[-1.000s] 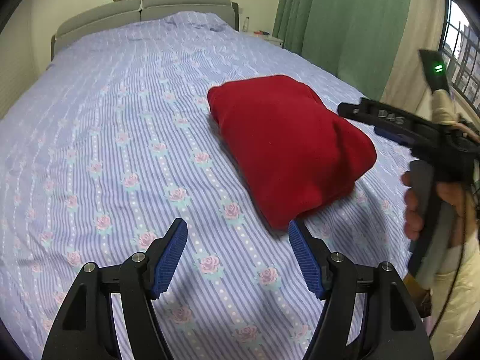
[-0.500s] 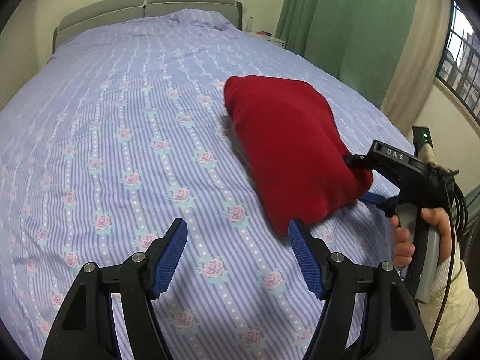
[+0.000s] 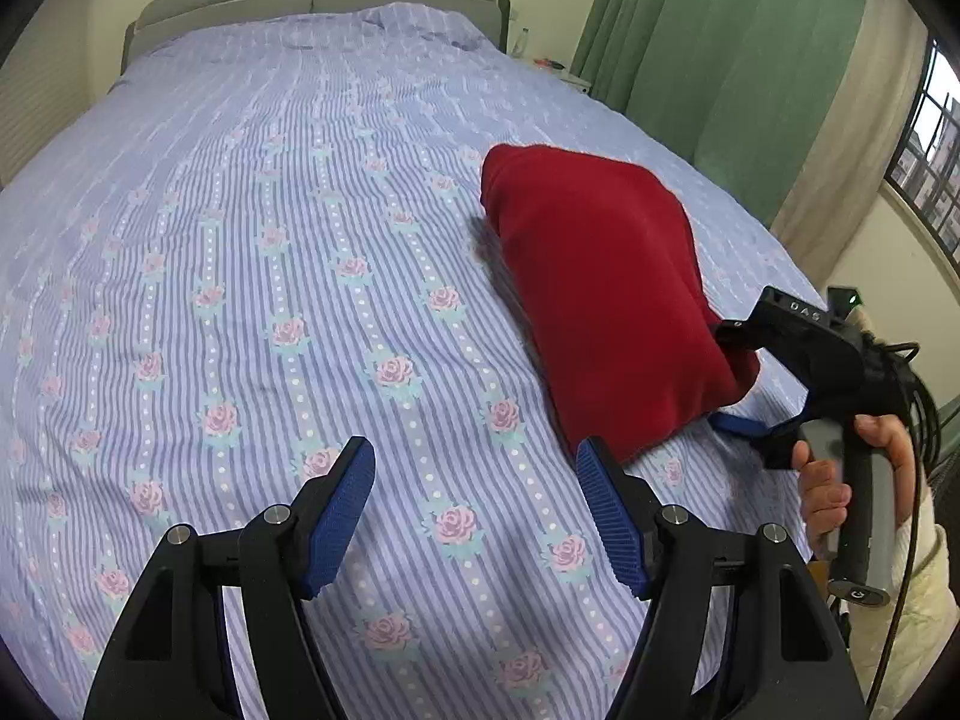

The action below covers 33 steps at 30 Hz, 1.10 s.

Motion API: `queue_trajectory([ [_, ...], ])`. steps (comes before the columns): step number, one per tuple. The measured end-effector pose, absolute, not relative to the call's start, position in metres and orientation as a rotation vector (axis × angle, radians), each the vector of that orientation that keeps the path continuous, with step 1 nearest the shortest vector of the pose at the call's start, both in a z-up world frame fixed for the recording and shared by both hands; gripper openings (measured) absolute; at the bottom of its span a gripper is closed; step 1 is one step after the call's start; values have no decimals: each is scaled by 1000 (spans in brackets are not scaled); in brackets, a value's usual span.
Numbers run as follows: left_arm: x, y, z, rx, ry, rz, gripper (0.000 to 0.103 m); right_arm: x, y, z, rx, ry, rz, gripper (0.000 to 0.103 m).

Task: Fold small clothes
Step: 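Grasp the folded red bundle with the right gripper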

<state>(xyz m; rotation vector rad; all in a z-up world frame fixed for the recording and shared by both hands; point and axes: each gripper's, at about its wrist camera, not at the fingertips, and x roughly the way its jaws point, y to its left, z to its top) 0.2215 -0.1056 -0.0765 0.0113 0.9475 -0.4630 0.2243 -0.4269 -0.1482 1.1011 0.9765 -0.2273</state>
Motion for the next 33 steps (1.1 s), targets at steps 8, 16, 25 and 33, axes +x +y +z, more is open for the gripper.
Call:
queue_trajectory([
  [8,224,-96,-72,13,941,-431,69,221,-411,-162,1159,863,-238,87],
  [16,245,-102,-66,52,941,-434,69,214,-421,-167,1227,764,-180,78],
  [25,309,-132,-57,-93,1015,-569,84,202,-425,-169,1145,709,-123,65],
  [33,344,-189,-73,-88,1111,-704,84,207,-415,-159,1009,707,-135,64],
])
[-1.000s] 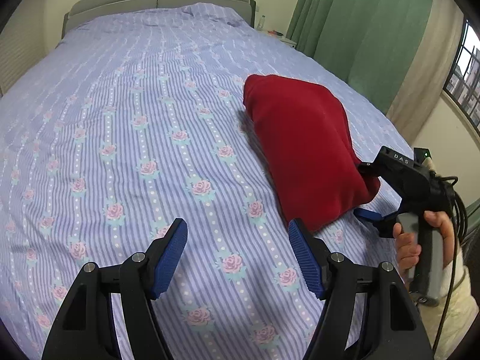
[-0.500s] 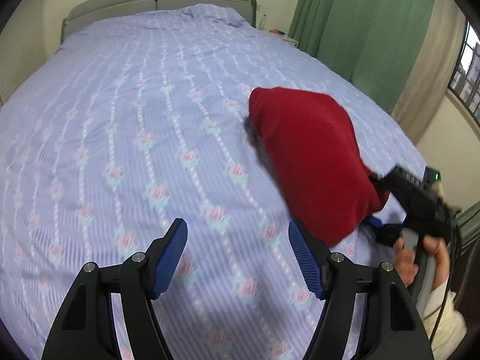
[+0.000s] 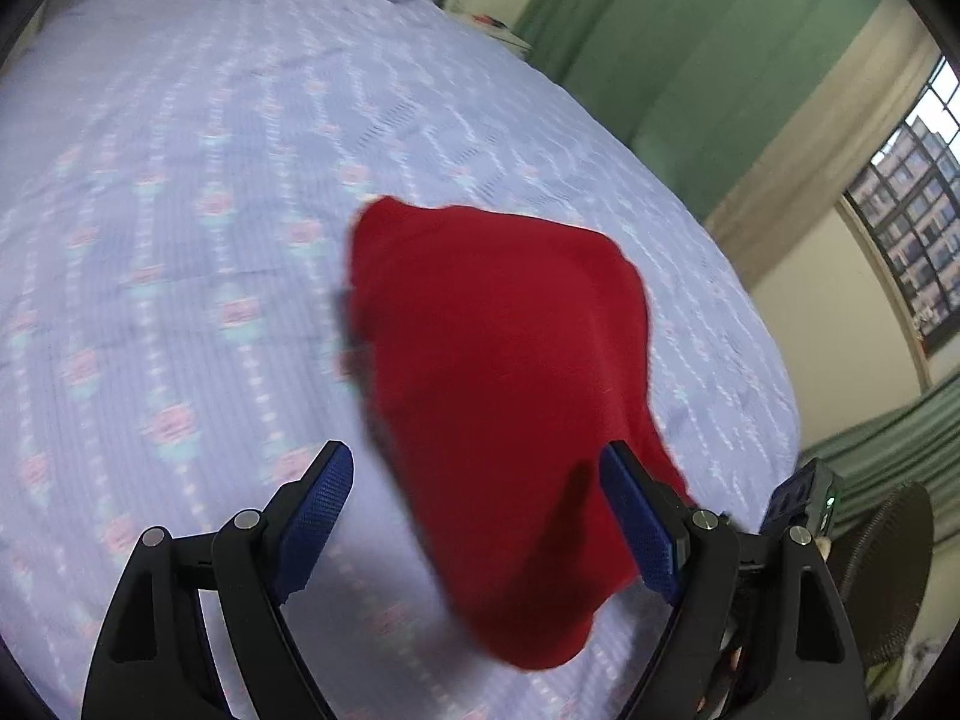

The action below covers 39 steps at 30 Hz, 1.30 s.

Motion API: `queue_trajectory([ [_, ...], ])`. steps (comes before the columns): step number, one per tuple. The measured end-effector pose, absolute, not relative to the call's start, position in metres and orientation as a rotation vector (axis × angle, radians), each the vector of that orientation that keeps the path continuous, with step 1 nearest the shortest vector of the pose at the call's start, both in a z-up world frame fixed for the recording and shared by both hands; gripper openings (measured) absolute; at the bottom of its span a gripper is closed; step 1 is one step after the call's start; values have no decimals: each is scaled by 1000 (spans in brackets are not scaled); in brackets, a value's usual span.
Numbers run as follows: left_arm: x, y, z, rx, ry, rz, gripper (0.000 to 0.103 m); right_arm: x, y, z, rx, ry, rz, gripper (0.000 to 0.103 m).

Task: Fold small clothes
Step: 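Grasp the folded red bundle with the right gripper, then carry the bundle with the right gripper onto the beige plaid folded cloth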

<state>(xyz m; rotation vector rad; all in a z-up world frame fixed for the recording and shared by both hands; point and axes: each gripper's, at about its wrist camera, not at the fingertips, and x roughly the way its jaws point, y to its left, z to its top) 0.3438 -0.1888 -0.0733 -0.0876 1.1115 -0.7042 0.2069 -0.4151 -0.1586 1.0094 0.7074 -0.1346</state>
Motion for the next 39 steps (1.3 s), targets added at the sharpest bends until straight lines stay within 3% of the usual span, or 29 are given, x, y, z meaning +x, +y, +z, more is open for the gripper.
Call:
queue_trajectory([
  [7,359,-210,-94,-86,1151,-736,96,214,-412,-153,934,701,-132,64],
  [16,379,-217,-132,-262,1233,-794,92,207,-408,-153,893,695,-147,64],
  [22,369,-225,-118,-165,1214,-788,82,210,-407,-149,847,714,-144,64],
  [30,342,-223,-89,-80,1132,-791,80,200,-398,-123,764,721,-138,53],
  [39,317,-194,-46,-141,1073,-782,80,173,-381,-86,767,668,-96,52],
])
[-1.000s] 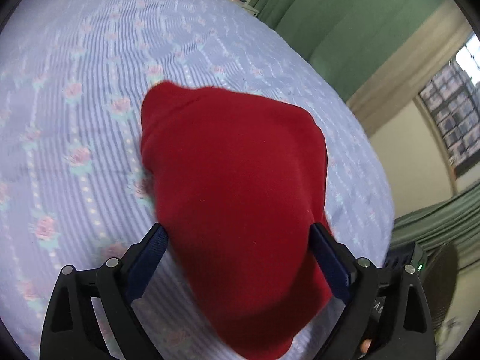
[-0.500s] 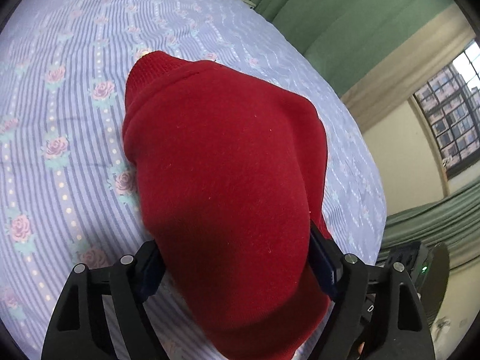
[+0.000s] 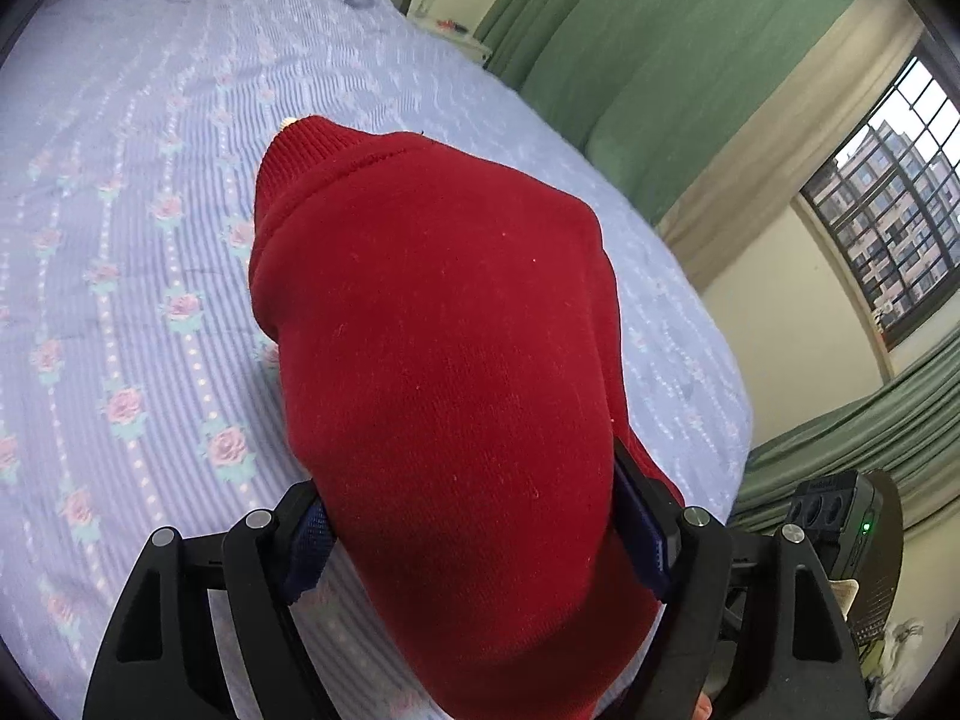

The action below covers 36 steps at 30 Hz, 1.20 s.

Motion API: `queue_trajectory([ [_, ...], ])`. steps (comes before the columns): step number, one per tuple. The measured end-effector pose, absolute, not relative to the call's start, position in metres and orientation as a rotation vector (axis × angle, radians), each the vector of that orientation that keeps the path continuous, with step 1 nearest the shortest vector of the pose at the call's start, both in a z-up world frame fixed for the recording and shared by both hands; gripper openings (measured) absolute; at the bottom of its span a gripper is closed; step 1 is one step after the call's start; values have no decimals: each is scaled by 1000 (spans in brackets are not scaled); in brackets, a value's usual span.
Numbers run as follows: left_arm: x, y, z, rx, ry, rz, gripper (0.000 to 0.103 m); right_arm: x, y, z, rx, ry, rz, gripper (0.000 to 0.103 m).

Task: Fold small clothes
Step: 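Carry the bundle with the right gripper onto the beige plaid folded cloth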

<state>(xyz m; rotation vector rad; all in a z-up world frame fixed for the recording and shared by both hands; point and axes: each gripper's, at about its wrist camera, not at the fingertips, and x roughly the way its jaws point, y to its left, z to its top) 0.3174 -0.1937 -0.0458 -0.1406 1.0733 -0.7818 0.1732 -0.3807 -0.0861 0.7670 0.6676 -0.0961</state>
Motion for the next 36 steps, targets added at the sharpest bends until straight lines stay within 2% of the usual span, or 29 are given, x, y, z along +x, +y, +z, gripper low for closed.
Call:
queue_trajectory([
  [16,229,-71,58,-186,821,-706,80,126,-282,5,641,541,97,52],
  [36,168,188,97,-265,714,-415,80,140,-58,32,501,621,432,52],
])
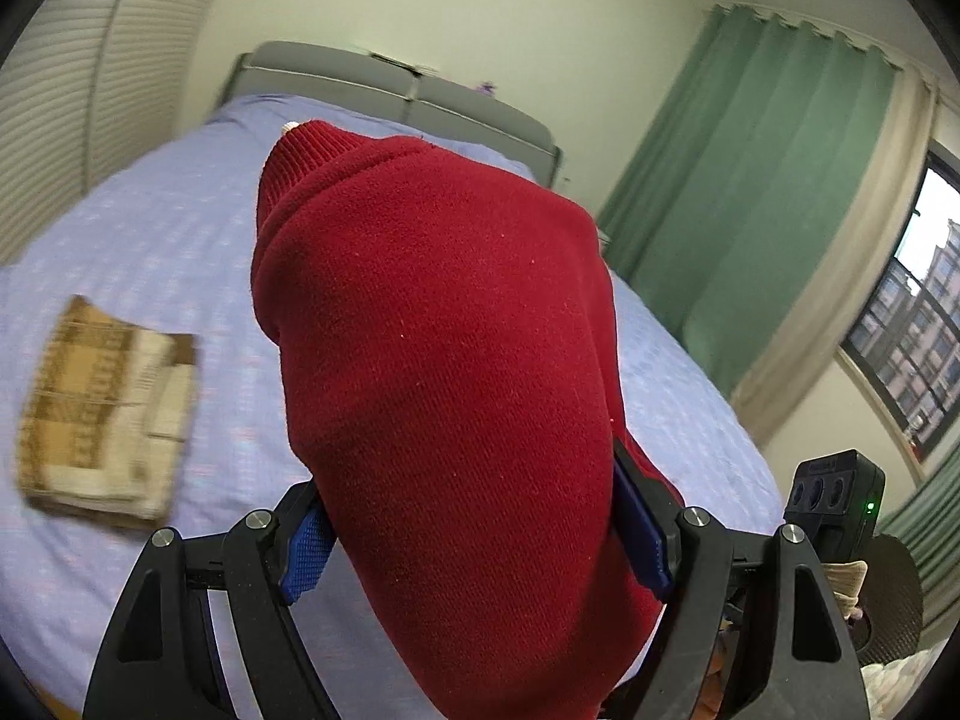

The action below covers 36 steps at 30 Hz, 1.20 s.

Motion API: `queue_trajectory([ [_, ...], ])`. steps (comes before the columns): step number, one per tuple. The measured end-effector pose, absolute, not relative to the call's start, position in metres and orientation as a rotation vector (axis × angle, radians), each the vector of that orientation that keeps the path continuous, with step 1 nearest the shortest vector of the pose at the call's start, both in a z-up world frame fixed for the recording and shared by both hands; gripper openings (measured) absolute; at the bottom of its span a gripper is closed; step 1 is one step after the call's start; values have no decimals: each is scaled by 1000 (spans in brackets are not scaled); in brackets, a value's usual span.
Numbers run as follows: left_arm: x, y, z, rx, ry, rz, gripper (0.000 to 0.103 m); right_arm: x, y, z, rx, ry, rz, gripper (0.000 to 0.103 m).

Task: Fold small clothes
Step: 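Carry the bundle with the right gripper onto the beige plaid folded cloth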

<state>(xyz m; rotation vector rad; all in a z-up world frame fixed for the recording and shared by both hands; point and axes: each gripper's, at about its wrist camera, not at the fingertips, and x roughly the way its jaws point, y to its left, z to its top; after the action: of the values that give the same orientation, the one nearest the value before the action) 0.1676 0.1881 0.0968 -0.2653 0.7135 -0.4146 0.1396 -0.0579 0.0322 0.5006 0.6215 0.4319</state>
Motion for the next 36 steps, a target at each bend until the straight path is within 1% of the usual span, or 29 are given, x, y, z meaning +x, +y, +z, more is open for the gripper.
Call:
queue_trajectory([
  [5,174,251,105,-233,724,-338,80,157,11,30,475,662,514,52],
  [10,197,309,106,-224,745,-308,80,176,79,27,433,683,567,52],
  [20,258,397,88,-284,782,-324,80,215,153,18,429,740,576,52],
  [28,300,429,52,-309,789,-335,80,224,208,7,367,733,493,51],
  [32,320,443,32,-278,825,-328,80,234,228,-6,350,775,481,49],
  [36,334,437,20,-205,843,-359,80,229,245,-17,283,768,439,49],
])
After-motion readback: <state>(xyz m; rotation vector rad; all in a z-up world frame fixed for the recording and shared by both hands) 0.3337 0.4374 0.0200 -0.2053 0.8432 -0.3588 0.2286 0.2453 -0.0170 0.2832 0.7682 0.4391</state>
